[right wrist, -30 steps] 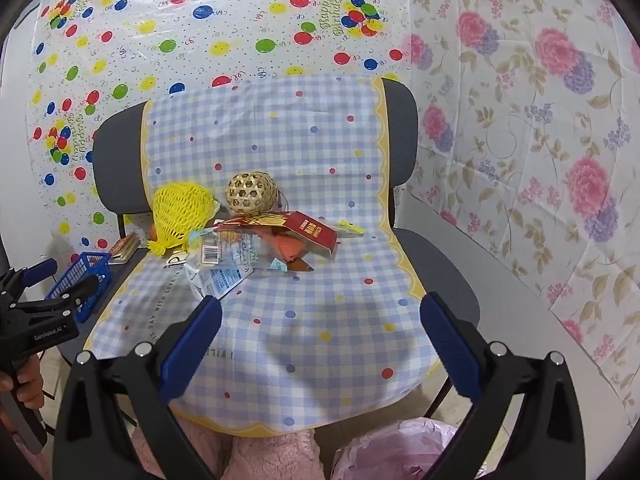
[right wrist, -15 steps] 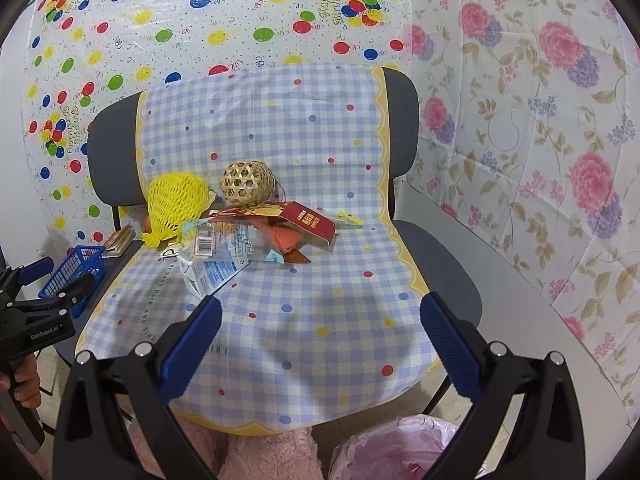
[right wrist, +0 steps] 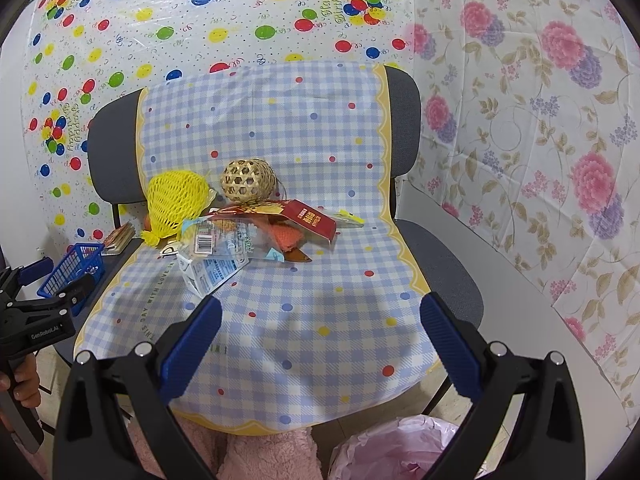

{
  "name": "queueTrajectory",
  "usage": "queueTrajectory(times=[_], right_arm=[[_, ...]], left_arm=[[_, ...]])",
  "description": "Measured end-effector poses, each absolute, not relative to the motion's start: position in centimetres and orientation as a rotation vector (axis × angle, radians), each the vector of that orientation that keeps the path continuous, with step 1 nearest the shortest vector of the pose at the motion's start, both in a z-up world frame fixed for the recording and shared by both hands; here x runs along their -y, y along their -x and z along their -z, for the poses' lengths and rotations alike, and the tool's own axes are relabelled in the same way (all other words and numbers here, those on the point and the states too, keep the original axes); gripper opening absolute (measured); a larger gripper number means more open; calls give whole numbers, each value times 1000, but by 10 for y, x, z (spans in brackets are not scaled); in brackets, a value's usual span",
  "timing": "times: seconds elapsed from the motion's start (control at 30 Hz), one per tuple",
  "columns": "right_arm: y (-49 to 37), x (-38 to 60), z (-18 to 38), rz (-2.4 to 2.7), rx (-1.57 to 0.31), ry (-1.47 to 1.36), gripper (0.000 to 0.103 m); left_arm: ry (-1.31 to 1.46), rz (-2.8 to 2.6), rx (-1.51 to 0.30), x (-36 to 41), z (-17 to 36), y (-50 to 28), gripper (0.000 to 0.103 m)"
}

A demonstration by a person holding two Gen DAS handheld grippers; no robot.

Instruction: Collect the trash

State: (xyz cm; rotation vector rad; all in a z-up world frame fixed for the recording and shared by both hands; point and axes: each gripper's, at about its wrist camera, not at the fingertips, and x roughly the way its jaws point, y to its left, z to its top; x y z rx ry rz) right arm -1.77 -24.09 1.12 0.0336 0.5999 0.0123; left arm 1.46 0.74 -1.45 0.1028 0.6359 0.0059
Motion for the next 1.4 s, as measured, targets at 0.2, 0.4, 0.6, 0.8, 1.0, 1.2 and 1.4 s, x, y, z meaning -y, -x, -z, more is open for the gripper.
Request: queueTrajectory(times=[0.2,0.4,0.6,0.8,1.0,1.2,1.4], right_arm=[[17,240,-11,-13,-597,-31,97],[17,240,-11,-15,-598,-32,97],[17,240,-10,-17,-597,-31,97],[16,239,-11,-18,-597,-30,97],[16,239,-11,-18,-597,-29,97],[16,240,-11,-18,-597,-30,97],[16,240,-10,-20,-598,-30,97]], left_arm=[[-106,-4,-635,-8,14,-16,94],[-105,-4,-635,-9,14,-15,94],[-105,-4,-638,-9,15,-16,94],[-105,-4,-637,-9,15,-15,94],[-104,-4,-635,-10,15,-15,94],[-104,-3,-636,-9,14,-15,94],[-105,-5,-639,-11,16,-17,94]])
